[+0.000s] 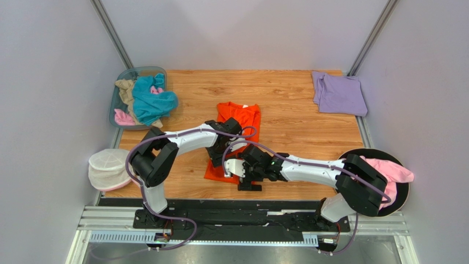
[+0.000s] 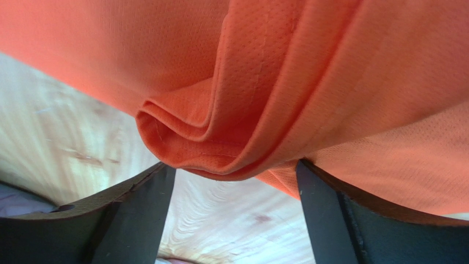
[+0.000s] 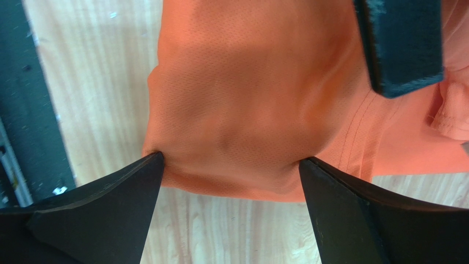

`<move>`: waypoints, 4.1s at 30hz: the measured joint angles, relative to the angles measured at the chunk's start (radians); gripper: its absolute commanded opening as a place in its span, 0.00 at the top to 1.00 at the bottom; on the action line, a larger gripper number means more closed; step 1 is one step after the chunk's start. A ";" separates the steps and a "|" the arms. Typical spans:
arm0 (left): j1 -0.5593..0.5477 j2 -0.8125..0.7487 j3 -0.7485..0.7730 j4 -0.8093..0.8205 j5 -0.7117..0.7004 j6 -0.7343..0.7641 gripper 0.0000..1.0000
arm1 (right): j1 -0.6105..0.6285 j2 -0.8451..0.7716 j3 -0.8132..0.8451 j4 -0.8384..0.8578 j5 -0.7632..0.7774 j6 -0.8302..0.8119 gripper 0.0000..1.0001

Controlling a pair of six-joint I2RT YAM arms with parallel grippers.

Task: Fold and stack the t-shirts
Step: Fold the tshirt

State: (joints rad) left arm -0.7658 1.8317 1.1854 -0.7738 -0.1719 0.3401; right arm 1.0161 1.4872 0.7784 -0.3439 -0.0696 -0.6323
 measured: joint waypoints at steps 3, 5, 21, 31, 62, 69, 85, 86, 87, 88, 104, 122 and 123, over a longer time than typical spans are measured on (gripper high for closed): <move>-0.020 -0.029 -0.038 -0.008 0.021 0.000 0.05 | 0.018 -0.014 -0.001 -0.031 -0.003 0.005 0.00; -0.025 -0.051 -0.065 -0.013 0.037 0.001 0.03 | 0.032 -0.024 -0.001 -0.054 -0.003 0.008 0.00; -0.026 -0.301 -0.196 -0.005 0.119 0.024 0.01 | 0.160 -0.153 0.048 -0.222 0.055 0.057 0.00; 0.058 -0.614 -0.275 0.237 0.008 0.089 0.01 | 0.219 -0.127 0.090 -0.218 0.108 0.108 0.00; 0.214 -0.417 -0.193 0.436 0.028 0.124 0.01 | 0.294 0.110 0.178 -0.160 0.105 0.079 0.10; 0.214 -0.403 -0.199 0.462 0.029 0.136 0.01 | 0.248 0.140 0.178 -0.152 0.079 0.051 0.13; 0.214 -0.393 -0.242 0.485 0.026 0.141 0.01 | 0.243 0.191 0.188 -0.164 -0.019 0.056 0.50; 0.214 -0.393 -0.245 0.486 0.024 0.141 0.01 | 0.244 0.193 0.192 -0.171 -0.023 0.057 0.51; 0.214 -0.393 -0.249 0.490 0.020 0.142 0.01 | 0.244 0.196 0.195 -0.177 -0.029 0.060 0.55; 0.214 -0.393 -0.253 0.492 0.018 0.142 0.01 | 0.244 0.196 0.197 -0.181 -0.032 0.060 0.57; 0.215 -0.396 -0.276 0.515 0.000 0.156 0.01 | 0.237 0.202 0.208 -0.168 -0.029 0.055 1.00; 0.303 -0.380 -0.259 0.538 -0.017 0.186 0.01 | 0.345 0.176 0.243 -0.347 -0.147 0.076 1.00; 0.317 -0.369 -0.249 0.544 -0.017 0.187 0.01 | 0.348 0.163 0.243 -0.353 -0.146 0.079 1.00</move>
State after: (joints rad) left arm -0.4484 1.4631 0.9360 -0.2295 -0.1886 0.5270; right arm 1.3643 1.6505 1.0210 -0.6971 -0.2161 -0.5537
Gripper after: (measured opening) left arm 0.993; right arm 0.025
